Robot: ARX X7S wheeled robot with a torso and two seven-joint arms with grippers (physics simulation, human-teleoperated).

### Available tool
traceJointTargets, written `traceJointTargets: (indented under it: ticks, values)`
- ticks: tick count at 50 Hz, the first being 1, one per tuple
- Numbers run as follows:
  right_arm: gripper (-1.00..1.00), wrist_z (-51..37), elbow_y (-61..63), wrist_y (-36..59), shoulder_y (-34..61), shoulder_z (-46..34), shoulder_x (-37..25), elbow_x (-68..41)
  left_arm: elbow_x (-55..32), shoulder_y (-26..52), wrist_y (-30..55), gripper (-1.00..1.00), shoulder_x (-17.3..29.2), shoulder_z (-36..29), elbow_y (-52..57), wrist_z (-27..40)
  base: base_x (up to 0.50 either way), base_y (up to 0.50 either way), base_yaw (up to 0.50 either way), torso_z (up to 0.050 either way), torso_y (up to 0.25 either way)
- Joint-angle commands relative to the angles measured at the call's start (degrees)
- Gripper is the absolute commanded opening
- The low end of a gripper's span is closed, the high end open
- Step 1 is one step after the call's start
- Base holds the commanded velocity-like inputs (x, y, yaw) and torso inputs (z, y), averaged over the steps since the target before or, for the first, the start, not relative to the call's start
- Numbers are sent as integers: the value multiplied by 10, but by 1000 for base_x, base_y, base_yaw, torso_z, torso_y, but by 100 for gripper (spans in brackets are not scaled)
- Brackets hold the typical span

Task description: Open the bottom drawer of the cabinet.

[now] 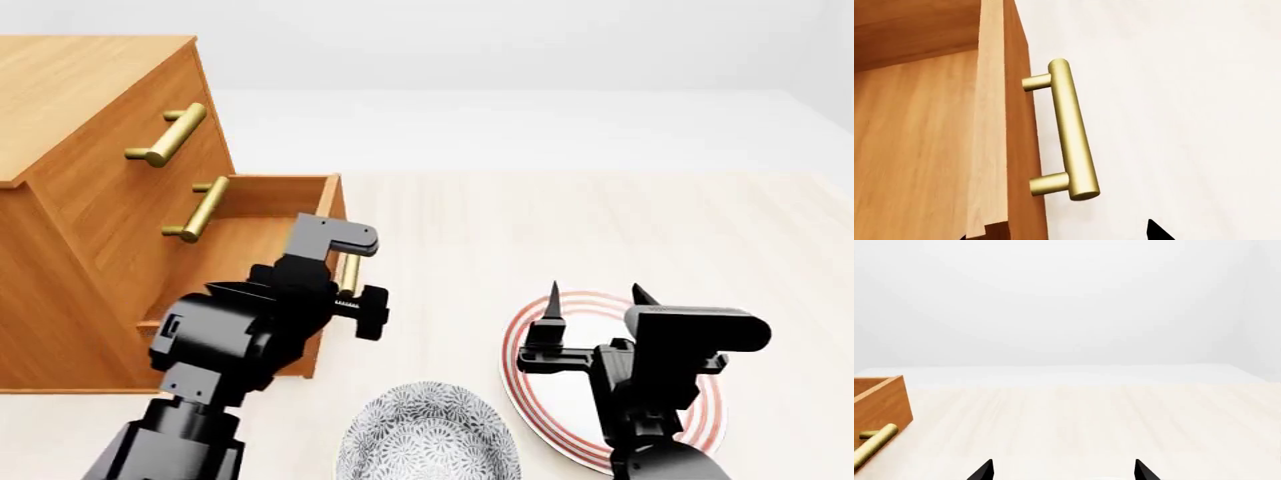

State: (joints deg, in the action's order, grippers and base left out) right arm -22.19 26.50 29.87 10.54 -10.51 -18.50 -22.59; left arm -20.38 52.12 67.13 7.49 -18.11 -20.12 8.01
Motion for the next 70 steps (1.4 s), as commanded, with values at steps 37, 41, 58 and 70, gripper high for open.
traceJointTargets:
  ticks: [37, 41, 58, 70]
  values:
    - [100, -7, 1, -3, 0, -3, -7, -8, -70, -8, 18, 100, -5, 2, 56, -24, 0, 0, 0, 0, 0]
    - [100, -8, 1, -5, -1, -4, -8, -8, -75, -8, 18, 100, -5, 4, 56, -26, 0, 0, 0, 0, 0]
    - [100, -11, 2, -4, 0, -7, -10, -11, -101, -18, 29, 100, 1, 9, 94, -34, 0, 0, 0, 0, 1]
    - [100, -13, 5, -1, 4, -8, -12, -13, -117, -24, 29, 100, 7, 10, 126, -37, 0, 0, 0, 0, 1]
